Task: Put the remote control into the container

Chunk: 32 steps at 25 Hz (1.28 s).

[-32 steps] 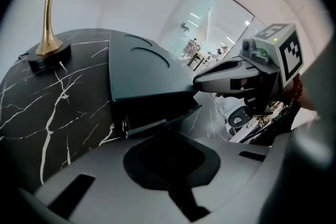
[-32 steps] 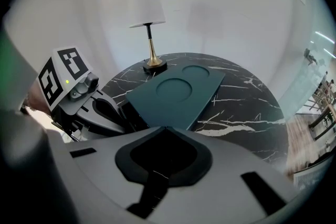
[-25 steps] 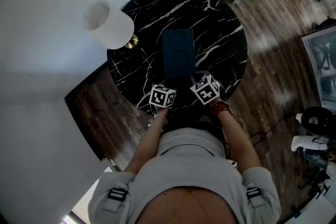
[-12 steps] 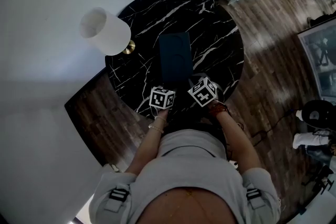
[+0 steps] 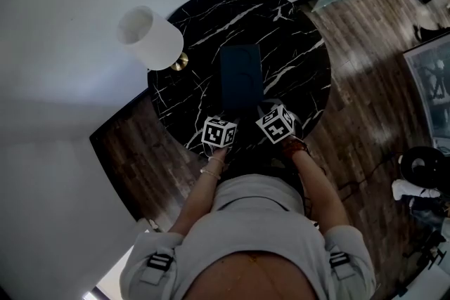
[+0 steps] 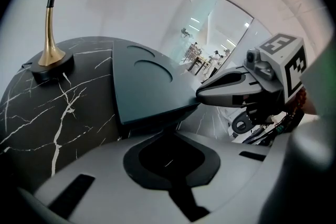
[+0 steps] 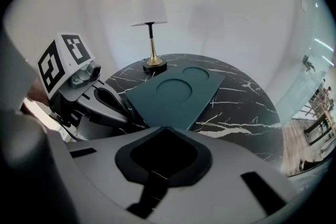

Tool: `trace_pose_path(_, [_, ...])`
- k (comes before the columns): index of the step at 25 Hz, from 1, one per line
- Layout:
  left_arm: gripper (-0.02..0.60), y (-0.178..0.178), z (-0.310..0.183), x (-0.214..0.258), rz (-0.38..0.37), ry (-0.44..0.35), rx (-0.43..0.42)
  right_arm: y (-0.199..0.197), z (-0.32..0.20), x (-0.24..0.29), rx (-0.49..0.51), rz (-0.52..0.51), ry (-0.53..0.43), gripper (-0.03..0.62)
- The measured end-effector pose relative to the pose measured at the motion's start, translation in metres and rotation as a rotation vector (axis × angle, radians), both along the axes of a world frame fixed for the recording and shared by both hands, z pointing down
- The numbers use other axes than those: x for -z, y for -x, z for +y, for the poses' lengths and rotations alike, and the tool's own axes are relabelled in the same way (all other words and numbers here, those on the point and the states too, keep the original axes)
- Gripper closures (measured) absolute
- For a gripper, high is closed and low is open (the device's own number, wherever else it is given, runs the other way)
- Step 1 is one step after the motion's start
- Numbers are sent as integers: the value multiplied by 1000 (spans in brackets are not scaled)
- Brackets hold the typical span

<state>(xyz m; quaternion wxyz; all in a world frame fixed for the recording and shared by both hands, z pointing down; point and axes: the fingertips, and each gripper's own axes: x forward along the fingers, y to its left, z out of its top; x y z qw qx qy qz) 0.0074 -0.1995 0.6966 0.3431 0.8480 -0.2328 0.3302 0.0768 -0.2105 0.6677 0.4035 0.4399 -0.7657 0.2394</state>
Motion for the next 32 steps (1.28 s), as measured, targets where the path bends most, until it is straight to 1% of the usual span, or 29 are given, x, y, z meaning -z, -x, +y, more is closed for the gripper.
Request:
trace_pose_path(3, [580, 3, 1, 7, 8, -15, 7, 0, 1, 0, 8, 25, -10, 582])
trace_pose_path(5, [580, 4, 1, 14, 17, -31, 17, 0, 0, 3, 2, 21, -22, 582])
trace_pose_path(15, [580, 5, -16, 63, 75, -153, 77, -3, -4, 30, -64, -47, -118, 582])
trace_pose_path(20, [580, 1, -21, 93, 110, -228, 90, -6, -2, 55, -110, -97, -174, 582])
trace_pose_path(25, [580, -7, -22, 126, 157, -291, 98, -11, 2, 77, -141, -111, -243, 582])
trace_pose_path(32, [580, -17, -17, 178, 237, -380, 103, -13, 5, 125, -159, -120, -384, 582])
